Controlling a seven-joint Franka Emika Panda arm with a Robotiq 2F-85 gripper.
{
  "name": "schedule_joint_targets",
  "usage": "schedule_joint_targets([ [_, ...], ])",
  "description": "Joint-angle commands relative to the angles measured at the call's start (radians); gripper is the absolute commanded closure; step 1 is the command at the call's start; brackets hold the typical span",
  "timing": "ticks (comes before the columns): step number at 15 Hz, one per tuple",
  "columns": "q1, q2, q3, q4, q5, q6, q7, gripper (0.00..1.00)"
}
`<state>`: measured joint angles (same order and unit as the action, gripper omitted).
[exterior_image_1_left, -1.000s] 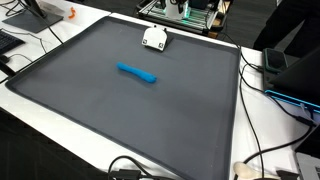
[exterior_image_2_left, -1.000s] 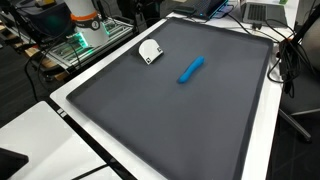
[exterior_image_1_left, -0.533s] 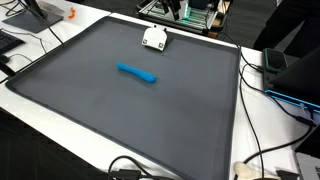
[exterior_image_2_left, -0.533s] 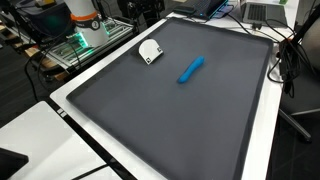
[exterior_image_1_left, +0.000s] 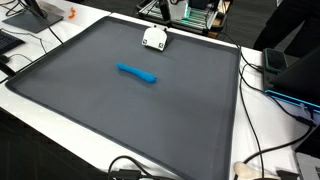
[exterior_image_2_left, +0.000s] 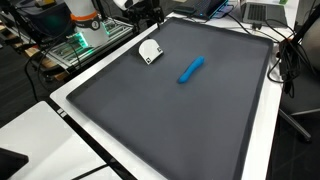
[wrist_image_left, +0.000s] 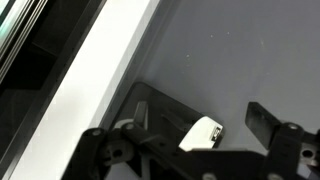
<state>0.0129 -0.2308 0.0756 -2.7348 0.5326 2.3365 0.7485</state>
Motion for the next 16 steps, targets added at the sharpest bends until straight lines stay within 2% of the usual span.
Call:
schedule_joint_targets([
  [1,-0.003,0.016,-0.001,-0.026,0.046,0.059,0.123,0.00],
  [6,-0.001,0.066,-0.002,-0.009,0.027,0.138,0.212,0.00],
  [16,0.005,0.115,-0.006,-0.010,-0.008,0.237,0.196,0.00],
])
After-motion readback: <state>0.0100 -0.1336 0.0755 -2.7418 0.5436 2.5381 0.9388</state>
